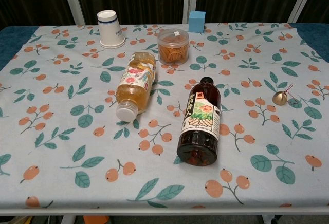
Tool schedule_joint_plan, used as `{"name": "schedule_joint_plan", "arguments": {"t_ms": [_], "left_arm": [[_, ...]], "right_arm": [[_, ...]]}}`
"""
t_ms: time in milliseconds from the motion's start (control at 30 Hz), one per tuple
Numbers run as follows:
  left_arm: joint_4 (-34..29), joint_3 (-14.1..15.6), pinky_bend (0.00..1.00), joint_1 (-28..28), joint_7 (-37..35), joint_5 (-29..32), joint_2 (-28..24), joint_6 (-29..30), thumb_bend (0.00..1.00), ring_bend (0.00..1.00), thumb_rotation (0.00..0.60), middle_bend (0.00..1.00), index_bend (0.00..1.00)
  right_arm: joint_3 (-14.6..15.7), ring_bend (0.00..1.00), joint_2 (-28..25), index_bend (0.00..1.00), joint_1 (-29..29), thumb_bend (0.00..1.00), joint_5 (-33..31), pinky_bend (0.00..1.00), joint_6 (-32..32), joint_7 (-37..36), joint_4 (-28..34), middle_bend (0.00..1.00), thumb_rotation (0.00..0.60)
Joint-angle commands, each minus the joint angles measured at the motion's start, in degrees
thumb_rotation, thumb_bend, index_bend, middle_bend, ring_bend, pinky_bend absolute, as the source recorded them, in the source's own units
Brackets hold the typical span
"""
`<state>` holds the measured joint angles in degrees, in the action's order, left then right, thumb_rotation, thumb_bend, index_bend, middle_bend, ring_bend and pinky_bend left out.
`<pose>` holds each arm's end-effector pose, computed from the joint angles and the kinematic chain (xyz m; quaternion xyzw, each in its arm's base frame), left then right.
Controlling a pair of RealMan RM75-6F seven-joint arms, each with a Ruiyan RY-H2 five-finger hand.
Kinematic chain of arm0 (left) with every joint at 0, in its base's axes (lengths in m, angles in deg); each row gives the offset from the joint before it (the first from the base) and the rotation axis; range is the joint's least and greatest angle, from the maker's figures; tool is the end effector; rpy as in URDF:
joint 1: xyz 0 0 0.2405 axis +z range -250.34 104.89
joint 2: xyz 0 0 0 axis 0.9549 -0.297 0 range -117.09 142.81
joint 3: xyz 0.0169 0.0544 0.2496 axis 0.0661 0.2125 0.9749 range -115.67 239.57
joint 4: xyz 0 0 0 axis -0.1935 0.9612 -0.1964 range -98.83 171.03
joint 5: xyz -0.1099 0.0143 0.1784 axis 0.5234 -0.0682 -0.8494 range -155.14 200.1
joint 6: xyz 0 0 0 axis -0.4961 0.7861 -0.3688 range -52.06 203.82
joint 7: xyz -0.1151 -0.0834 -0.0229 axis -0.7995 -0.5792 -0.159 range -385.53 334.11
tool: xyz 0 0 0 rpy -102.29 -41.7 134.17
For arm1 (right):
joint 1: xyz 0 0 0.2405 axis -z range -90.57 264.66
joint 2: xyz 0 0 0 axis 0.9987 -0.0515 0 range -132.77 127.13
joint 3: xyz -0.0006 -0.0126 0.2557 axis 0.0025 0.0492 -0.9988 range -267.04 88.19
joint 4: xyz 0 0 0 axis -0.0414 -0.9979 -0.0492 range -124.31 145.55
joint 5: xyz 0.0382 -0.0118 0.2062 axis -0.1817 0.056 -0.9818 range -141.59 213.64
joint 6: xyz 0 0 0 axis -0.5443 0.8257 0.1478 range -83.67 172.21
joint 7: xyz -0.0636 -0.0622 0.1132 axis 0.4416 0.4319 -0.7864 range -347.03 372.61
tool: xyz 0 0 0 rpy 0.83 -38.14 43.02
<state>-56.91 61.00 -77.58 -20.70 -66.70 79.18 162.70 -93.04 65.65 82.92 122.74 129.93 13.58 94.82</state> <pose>-0.2988 0.1732 0.1423 -0.6189 -0.3645 -0.3874 0.5780 -0.3313 -0.1813 0.1507 0.6020 -0.3589 0.3711 0.6091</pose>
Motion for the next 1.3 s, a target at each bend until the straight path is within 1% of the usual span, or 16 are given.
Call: {"name": "schedule_joint_plan", "arguments": {"t_ms": [33, 300, 433, 633, 833, 1033, 1167, 1300], "left_arm": [[-0.13, 0.03, 0.05, 0.08, 0.03, 0.11, -0.12, -0.01, 0.00, 0.00, 0.600, 0.05, 0.04], [-0.26, -0.01, 0.05, -0.06, 0.15, 0.39, -0.26, -0.47, 0.00, 0.00, 0.600, 0.05, 0.04], [-0.48, -0.03, 0.05, -0.16, 0.06, 0.44, -0.43, -0.67, 0.00, 0.00, 0.600, 0.05, 0.04], [0.09, 0.16, 0.05, -0.08, 0.01, 0.43, -0.06, -0.77, 0.00, 0.00, 0.600, 0.05, 0.04], [0.88, 0.11, 0.05, -0.18, -0.25, 0.67, 0.63, -1.07, 0.00, 0.00, 0.600, 0.05, 0.04], [1.45, 0.21, 0.05, -0.05, -0.51, 1.34, 0.96, -1.49, 0.00, 0.00, 0.600, 0.05, 0.04], [1.50, 0.30, 0.05, -0.03, -0.37, 1.47, 0.99, -1.68, 0.00, 0.00, 0.600, 0.05, 0.04], [1.63, 0.25, 0.05, -0.08, -0.36, 1.70, 1.13, -1.88, 0.00, 0.00, 0.600, 0.05, 0.04]], "right_arm": [[0.11, 0.00, 0.12, 0.00, 0.02, 0.13, 0.02, 0.00, -0.08, 0.00, -0.12, 0.00, 0.600], [0.10, 0.00, 0.44, 0.00, -0.33, 0.13, 0.10, 0.00, -0.51, 0.37, -0.61, 0.00, 0.600], [-0.04, 0.00, 0.44, 0.00, -1.89, 0.13, 0.26, 0.00, -2.78, 1.45, -0.40, 0.00, 0.600], [-1.15, 0.00, -0.21, 0.00, -7.18, 0.13, 1.16, 0.00, -8.97, 5.41, 0.19, 0.00, 0.600], [-2.28, 0.00, -1.47, 0.00, -13.91, 0.14, 1.80, 0.00, -17.14, 12.52, 2.80, 0.00, 0.600], [-1.98, 0.00, -0.05, 0.00, -18.77, 0.15, 0.57, 0.00, -24.60, 19.11, 3.67, 0.00, 0.600], [-1.46, 0.00, 0.97, 0.00, -21.09, 0.16, 0.47, 0.00, -27.71, 21.35, 3.80, 0.00, 0.600], [-1.58, 0.00, 2.14, 0.00, -22.90, 0.16, -0.47, 0.00, -29.64, 23.40, 3.62, 0.00, 0.600]]}}
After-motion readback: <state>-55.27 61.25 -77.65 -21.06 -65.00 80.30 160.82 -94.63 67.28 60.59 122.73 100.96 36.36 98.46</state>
